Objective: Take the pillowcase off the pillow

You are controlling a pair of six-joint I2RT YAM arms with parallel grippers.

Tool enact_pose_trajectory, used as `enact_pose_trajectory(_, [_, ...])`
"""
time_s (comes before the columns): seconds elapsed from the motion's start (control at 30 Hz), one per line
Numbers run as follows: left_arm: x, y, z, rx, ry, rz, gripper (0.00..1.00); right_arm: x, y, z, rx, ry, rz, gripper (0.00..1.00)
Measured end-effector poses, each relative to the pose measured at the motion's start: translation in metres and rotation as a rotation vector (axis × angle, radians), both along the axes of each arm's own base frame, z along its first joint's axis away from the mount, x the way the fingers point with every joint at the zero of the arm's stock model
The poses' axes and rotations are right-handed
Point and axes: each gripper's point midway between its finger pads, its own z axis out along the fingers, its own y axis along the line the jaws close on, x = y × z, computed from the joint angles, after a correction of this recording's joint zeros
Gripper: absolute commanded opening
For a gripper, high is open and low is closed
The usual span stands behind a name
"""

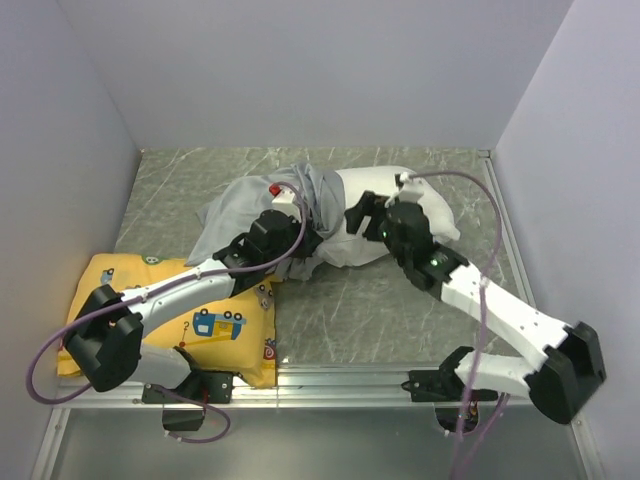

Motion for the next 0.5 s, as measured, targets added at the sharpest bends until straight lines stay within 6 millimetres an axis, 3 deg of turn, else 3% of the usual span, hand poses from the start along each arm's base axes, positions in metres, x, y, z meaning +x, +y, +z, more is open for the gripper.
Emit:
enact_pose_trajectory(0.07, [0.004, 0.002, 0.000, 0.010, 0.004, 0.011, 0.01, 0.025, -0.010, -0.003, -0.044, 0.019, -0.063, 0.87])
enact_pose_trajectory(0.17, [0.011, 0.007, -0.001, 0.016, 0.009, 0.032, 0.01, 0.055, -0.018, -0.030, -0.131, 0.099, -0.124, 0.88])
enact_pose_trajectory(0.23, [0.017, 0.013, -0.004, 0.022, 0.019, 0.051, 0.01, 0.069, -0.015, -0.053, -0.180, 0.156, -0.128, 0.77])
enact_pose_trajectory(0.27, [0.021, 0.016, -0.006, 0.024, 0.025, 0.063, 0.00, 0.074, -0.012, -0.063, -0.195, 0.177, -0.122, 0.67])
enact_pose_trajectory(0.3, [0.025, 0.020, -0.009, 0.032, 0.034, 0.077, 0.01, 0.079, -0.009, -0.073, -0.204, 0.199, -0.112, 0.32])
enact_pose_trajectory(0.33, [0.030, 0.026, -0.013, 0.042, 0.046, 0.094, 0.01, 0.083, -0.007, -0.079, -0.207, 0.212, -0.106, 0.13])
enact_pose_trajectory(0.37, [0.034, 0.031, -0.018, 0.051, 0.061, 0.110, 0.00, 0.087, -0.004, -0.085, -0.198, 0.228, -0.095, 0.00])
enact_pose_trajectory(0.5, [0.056, 0.051, -0.020, 0.041, 0.108, 0.182, 0.01, 0.095, 0.004, -0.089, -0.105, 0.263, -0.035, 0.00])
